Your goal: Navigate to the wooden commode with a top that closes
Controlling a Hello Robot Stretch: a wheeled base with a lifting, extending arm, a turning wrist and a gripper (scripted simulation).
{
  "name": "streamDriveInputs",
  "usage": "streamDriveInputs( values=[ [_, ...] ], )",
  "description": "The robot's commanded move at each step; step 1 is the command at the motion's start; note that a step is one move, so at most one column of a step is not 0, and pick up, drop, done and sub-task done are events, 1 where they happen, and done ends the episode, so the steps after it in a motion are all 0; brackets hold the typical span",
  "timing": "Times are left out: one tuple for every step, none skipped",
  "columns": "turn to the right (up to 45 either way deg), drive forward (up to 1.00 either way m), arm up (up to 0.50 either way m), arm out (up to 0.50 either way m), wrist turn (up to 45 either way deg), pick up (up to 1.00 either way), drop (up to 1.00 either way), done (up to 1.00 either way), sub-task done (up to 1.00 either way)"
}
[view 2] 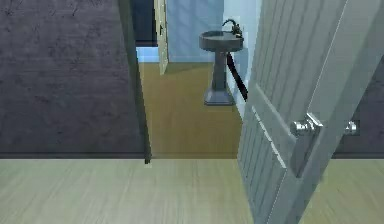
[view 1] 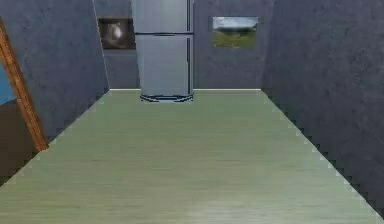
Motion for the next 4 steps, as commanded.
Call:
streamDriveInputs(
  values=[
    [45.0,0.0,0.0,0.0,0.0,0.0,0.0,0.0,0.0],
    [45.0,0.0,0.0,0.0,0.0,0.0,0.0,0.0,0.0],
    [0.0,1.0,0.0,0.0,0.0,0.0,0.0,0.0,0.0],
    [0.0,0.8,0.0,0.0,0.0,0.0,0.0,0.0,0.0]
  ],
)
